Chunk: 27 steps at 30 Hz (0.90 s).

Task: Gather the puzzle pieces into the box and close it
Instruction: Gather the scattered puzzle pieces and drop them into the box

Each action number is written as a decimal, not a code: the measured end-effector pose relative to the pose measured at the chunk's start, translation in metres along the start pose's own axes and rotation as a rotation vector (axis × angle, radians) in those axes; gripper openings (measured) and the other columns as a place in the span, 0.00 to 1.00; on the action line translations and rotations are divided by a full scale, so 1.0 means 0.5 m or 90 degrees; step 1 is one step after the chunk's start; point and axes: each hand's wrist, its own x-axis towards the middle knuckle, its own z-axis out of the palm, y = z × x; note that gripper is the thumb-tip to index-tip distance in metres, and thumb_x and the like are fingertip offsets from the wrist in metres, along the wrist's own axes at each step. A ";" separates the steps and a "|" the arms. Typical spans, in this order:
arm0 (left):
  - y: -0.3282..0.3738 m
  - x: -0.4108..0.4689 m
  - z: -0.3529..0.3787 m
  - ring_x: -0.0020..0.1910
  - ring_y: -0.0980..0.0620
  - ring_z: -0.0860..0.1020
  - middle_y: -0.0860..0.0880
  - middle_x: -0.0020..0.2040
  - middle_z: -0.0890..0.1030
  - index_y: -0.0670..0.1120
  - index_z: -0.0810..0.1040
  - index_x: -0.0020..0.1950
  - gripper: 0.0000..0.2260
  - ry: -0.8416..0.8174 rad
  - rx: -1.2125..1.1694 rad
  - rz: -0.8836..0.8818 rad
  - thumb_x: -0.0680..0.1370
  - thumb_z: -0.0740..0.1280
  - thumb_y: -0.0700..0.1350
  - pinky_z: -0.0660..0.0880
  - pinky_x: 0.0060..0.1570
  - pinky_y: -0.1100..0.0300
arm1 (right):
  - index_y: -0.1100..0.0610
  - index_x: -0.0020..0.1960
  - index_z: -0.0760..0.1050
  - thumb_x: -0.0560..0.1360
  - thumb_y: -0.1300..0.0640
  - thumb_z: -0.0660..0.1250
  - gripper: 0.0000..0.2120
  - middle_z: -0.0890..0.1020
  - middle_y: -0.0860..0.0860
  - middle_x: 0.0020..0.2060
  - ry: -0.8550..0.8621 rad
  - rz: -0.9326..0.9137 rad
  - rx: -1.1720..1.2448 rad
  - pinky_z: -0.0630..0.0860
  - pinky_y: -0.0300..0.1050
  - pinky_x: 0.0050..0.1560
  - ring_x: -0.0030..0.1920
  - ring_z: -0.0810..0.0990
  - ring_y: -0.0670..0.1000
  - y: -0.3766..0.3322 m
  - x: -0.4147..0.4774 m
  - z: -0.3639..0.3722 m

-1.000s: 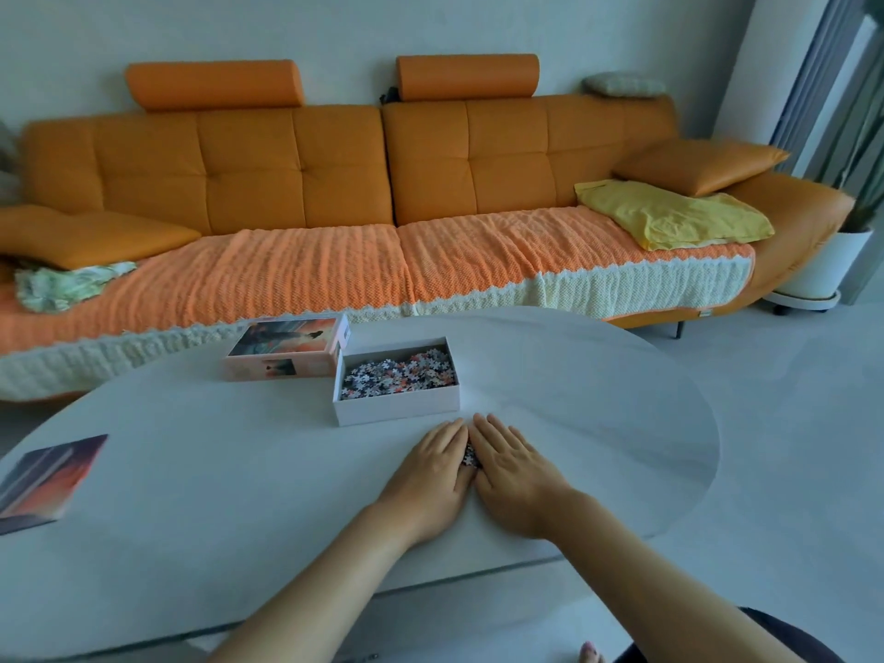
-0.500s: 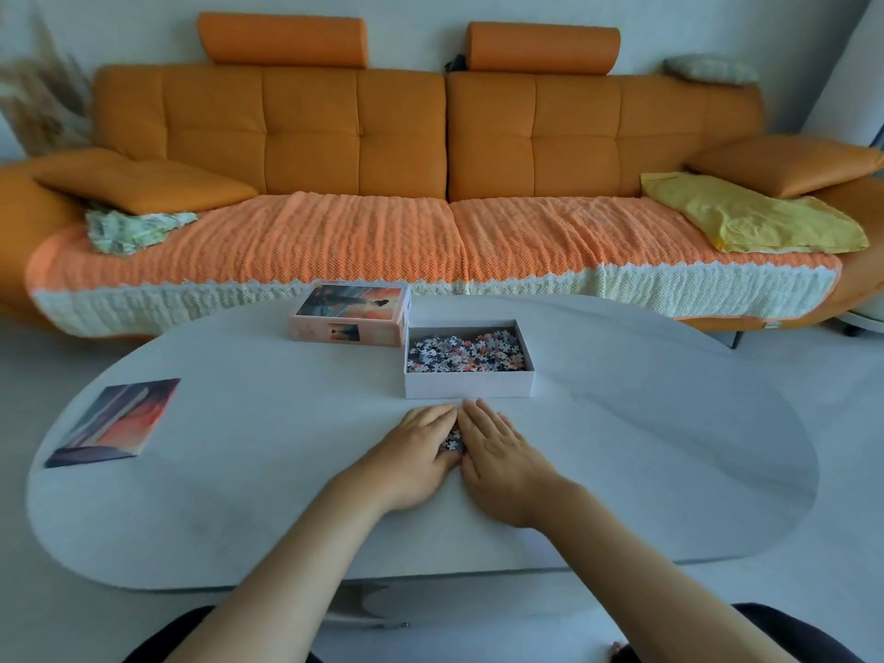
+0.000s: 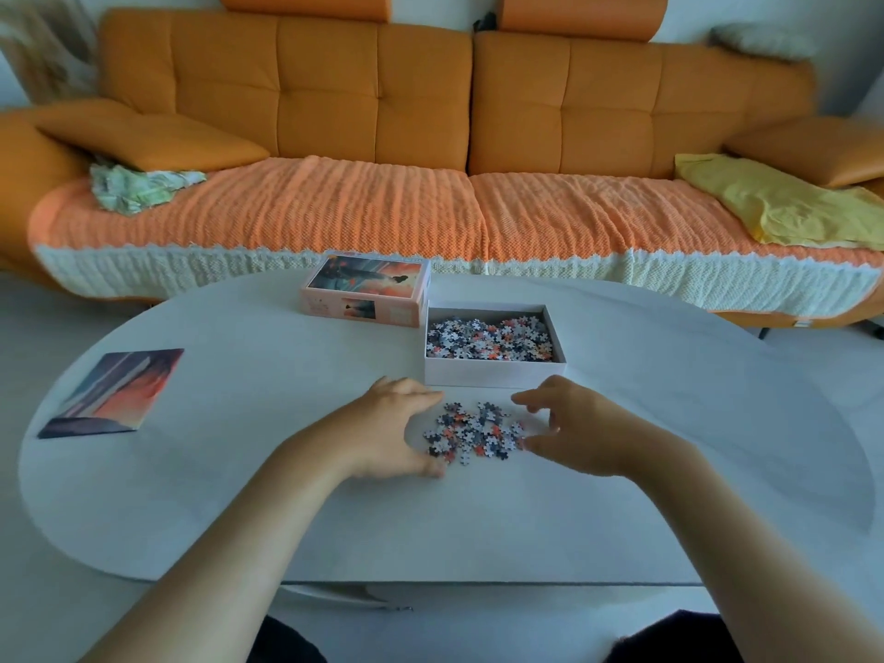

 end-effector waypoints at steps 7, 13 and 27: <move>0.028 0.033 0.026 0.60 0.58 0.68 0.55 0.61 0.69 0.53 0.69 0.73 0.29 0.040 -0.070 0.042 0.74 0.72 0.55 0.66 0.62 0.62 | 0.51 0.64 0.76 0.75 0.52 0.69 0.18 0.76 0.44 0.50 0.033 -0.004 -0.015 0.72 0.39 0.50 0.47 0.75 0.46 -0.022 0.019 0.021; 0.015 0.021 0.004 0.54 0.58 0.70 0.58 0.58 0.68 0.55 0.67 0.74 0.32 0.025 -0.047 0.000 0.72 0.73 0.56 0.69 0.59 0.60 | 0.46 0.73 0.65 0.70 0.39 0.70 0.35 0.70 0.45 0.59 0.008 0.013 0.011 0.71 0.41 0.55 0.54 0.74 0.47 -0.032 0.013 0.019; 0.046 0.046 0.016 0.42 0.59 0.74 0.57 0.45 0.72 0.53 0.83 0.47 0.03 0.127 -0.090 0.027 0.74 0.73 0.48 0.69 0.41 0.68 | 0.48 0.47 0.81 0.72 0.57 0.72 0.06 0.80 0.44 0.42 0.071 0.010 0.088 0.73 0.32 0.34 0.38 0.77 0.44 -0.062 0.056 0.018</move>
